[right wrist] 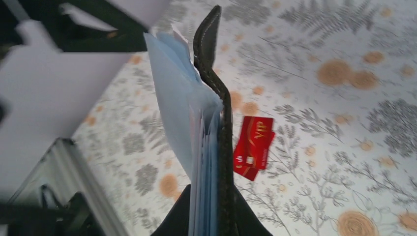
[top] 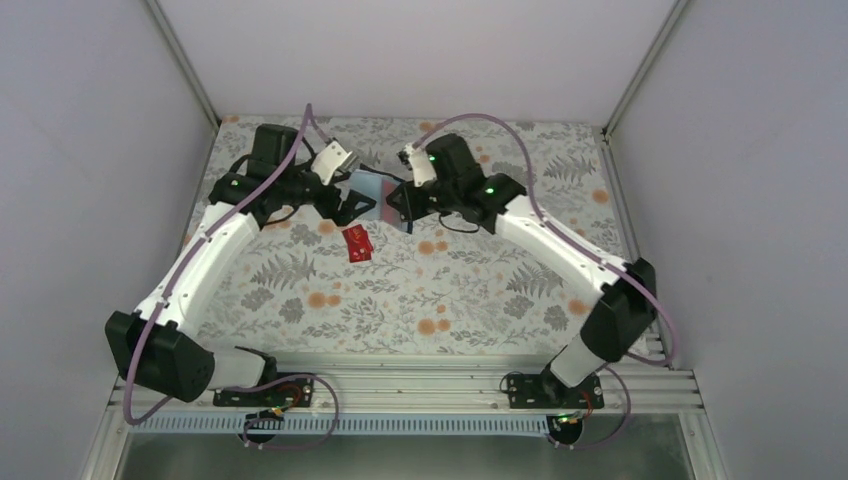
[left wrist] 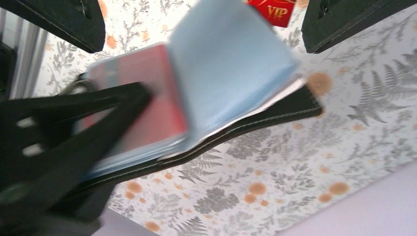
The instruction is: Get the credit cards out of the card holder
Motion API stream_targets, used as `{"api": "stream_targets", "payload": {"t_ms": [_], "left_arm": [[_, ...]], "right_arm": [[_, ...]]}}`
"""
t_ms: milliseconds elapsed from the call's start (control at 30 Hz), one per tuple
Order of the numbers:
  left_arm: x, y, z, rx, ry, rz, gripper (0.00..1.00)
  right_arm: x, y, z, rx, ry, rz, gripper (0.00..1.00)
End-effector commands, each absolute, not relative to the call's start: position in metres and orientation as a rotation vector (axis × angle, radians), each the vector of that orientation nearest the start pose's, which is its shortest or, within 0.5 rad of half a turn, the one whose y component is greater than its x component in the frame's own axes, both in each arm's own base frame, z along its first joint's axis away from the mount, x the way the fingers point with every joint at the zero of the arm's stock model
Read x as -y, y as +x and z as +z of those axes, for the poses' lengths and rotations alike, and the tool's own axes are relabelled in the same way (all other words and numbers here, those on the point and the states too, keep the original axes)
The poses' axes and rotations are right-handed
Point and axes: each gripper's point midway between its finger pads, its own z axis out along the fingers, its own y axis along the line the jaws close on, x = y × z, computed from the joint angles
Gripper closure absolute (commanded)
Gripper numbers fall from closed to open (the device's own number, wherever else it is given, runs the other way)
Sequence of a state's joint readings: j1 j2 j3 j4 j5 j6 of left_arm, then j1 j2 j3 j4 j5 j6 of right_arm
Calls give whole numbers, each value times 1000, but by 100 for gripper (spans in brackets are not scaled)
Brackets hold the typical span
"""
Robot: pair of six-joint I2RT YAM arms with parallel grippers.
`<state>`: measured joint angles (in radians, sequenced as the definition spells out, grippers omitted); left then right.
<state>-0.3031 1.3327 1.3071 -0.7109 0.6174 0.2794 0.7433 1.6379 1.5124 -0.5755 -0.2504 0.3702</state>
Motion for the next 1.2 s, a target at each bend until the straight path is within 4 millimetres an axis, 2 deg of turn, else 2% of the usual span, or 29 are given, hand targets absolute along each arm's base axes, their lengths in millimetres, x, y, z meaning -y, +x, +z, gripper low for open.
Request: {"api": "stream_targets", "payload": {"t_ms": [0, 100, 267, 467, 533, 567, 633, 733, 767, 800, 867, 933, 1033, 1167], "left_arm": [[188, 320, 296, -1980, 937, -632, 0], [203, 300, 297, -1925, 1029, -784, 0], [218, 271, 319, -1786, 1156, -969, 0], [227, 222, 349, -1556, 1318, -1187, 1], [227, 208, 356, -1495, 1348, -1246, 12], [227, 203, 358, -1476, 1358, -1257, 21], [226, 198, 360, -1454, 1367, -1272, 43], [225, 191, 362, -1428, 1376, -1289, 81], [225, 191, 363, -1427, 1374, -1291, 94], [226, 192, 364, -1439, 1365, -1294, 97], [226, 195, 366, -1450, 1355, -1278, 98], [225, 197, 369, -1453, 1352, -1264, 98], [225, 194, 376, -1441, 1357, -1255, 98], [224, 191, 380, -1420, 1367, -1256, 98]], "right_arm": [[-358, 282, 316, -2002, -862, 1080, 96], [-354, 265, 334, -1888, -949, 1106, 96], [-347, 225, 351, -1700, -1162, 1165, 96], [-339, 204, 361, -1596, -1254, 1187, 96], [-338, 201, 365, -1566, -1270, 1190, 96], [-337, 200, 367, -1557, -1273, 1187, 96], [-335, 199, 370, -1542, -1277, 1185, 96], [-333, 199, 372, -1542, -1270, 1183, 96], [-333, 201, 371, -1550, -1261, 1179, 91], [-332, 203, 370, -1562, -1247, 1172, 84], [-330, 206, 368, -1577, -1226, 1151, 61], [-322, 209, 367, -1580, -1198, 1119, 45], [-305, 215, 363, -1585, -1145, 1076, 33], [-281, 223, 361, -1578, -1077, 1030, 27]]}}
